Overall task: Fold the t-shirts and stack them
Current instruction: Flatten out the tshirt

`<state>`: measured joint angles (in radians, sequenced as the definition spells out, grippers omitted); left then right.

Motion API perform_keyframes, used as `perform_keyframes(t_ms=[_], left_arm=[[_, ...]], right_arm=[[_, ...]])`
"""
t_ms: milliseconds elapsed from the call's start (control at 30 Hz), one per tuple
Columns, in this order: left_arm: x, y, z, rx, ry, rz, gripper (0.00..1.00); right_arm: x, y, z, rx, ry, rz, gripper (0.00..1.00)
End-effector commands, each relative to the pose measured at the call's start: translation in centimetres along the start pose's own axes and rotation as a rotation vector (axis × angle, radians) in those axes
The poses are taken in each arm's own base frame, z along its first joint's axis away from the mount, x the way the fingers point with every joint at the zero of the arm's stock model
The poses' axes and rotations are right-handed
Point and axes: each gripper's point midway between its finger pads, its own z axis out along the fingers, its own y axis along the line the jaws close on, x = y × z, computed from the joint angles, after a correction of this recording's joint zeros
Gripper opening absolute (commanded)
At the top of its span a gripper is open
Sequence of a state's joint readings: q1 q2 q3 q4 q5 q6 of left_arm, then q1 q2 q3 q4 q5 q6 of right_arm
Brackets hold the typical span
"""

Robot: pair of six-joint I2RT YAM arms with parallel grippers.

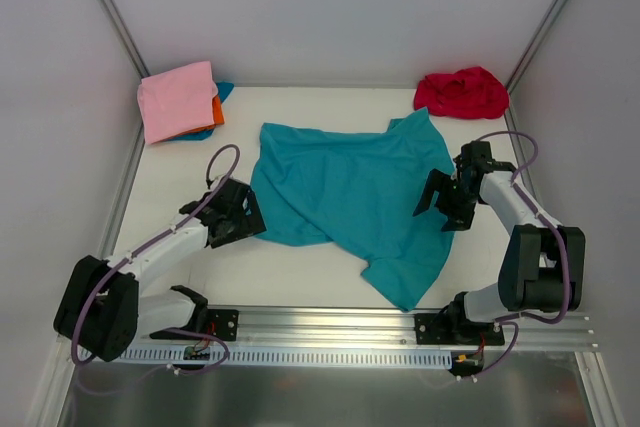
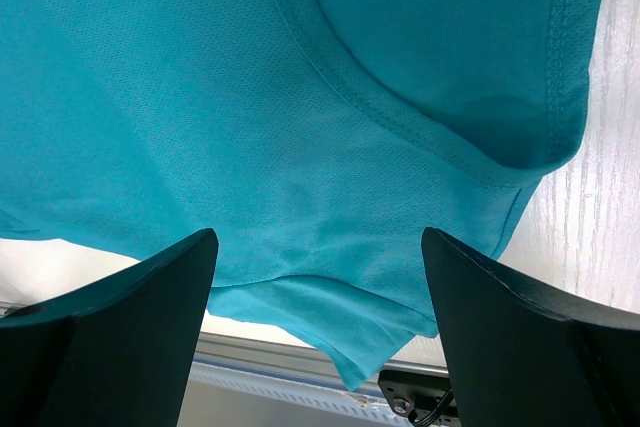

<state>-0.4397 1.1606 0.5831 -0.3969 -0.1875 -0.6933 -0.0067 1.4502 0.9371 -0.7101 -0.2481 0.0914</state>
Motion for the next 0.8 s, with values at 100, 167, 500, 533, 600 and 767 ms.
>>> perform_keyframes(t_ms=[100,167,500,533,600,767], left_arm=[[-1.1,-0.7,1.2,-0.041,-0.012,-0.001,0.9],[-1.2,-1.3,1.5,-0.027,-0.009,0.003,0.9],[-0.2,-3.3,3.5,0.024,0.048,0.011,0.15],[-0.2,-3.5,3.5,0.026,0.05,0.012,0.0],[0.0,-3.4,3.5,0.021,0.059,0.019,0.0],[-0.3,-3.2,3.1,0.018,0.043,0.028,0.0]], right_arm=[[-0.8,0.8,-1.0,-0.027,-0.032,-0.015,0.88],[-1.2,0.7,-1.3,-0.032,-0.044,-0.014,0.88],[-1.3,0.3,-1.7,-0.025,-0.056,-0.004,0.88],[-1.2,0.1,-1.6,-0.017,-0.053,-0.002,0.88],[-1.4,0.0,-1.4,-0.014,-0.054,0.0,0.85],[-2.1,-0.8,-0.3,0.029,-0.041,0.021,0.85]])
